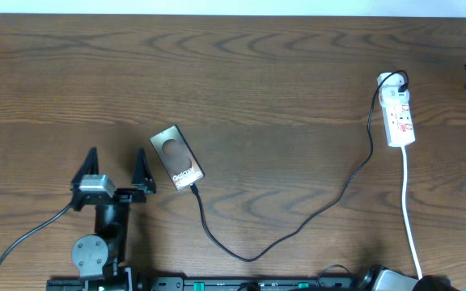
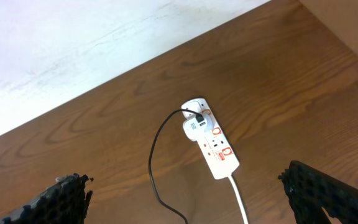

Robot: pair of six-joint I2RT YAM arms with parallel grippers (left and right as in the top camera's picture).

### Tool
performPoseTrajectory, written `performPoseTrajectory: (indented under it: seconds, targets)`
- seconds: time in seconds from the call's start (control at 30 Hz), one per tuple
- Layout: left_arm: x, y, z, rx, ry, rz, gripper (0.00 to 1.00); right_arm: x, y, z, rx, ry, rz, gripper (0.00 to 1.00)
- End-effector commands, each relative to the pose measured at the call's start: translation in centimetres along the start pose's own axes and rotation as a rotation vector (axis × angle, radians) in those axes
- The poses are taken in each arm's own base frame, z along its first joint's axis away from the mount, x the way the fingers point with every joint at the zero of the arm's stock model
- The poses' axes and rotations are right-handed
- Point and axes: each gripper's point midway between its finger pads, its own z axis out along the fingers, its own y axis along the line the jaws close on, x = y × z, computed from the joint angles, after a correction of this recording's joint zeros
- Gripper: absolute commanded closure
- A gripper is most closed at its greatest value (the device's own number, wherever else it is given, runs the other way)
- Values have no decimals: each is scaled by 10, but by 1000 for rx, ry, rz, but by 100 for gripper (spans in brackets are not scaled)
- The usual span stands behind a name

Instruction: Plug charger to phone and switch on socket

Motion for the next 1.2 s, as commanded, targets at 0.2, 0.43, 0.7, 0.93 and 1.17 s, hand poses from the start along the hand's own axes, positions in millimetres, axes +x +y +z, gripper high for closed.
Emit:
performPoseTrajectory:
  seconds: [0.2,0.43,0.7,0.93,1.17]
  targets:
    - [46,9,-10,-41,176,24,6,-1,3,-3,-8,-8,8,1]
    - [82,15,-24,-59,326,52,6,-1,3,-3,-8,-8,8,1]
    - [81,13,-24,-41,323,123,6,-1,3,-3,-8,-8,8,1]
    - [82,4,-24,8,327,184,6,-1,3,-3,-8,-8,8,1]
    - [83,-1,-24,41,327,204,6,-1,3,-3,-8,-8,8,1]
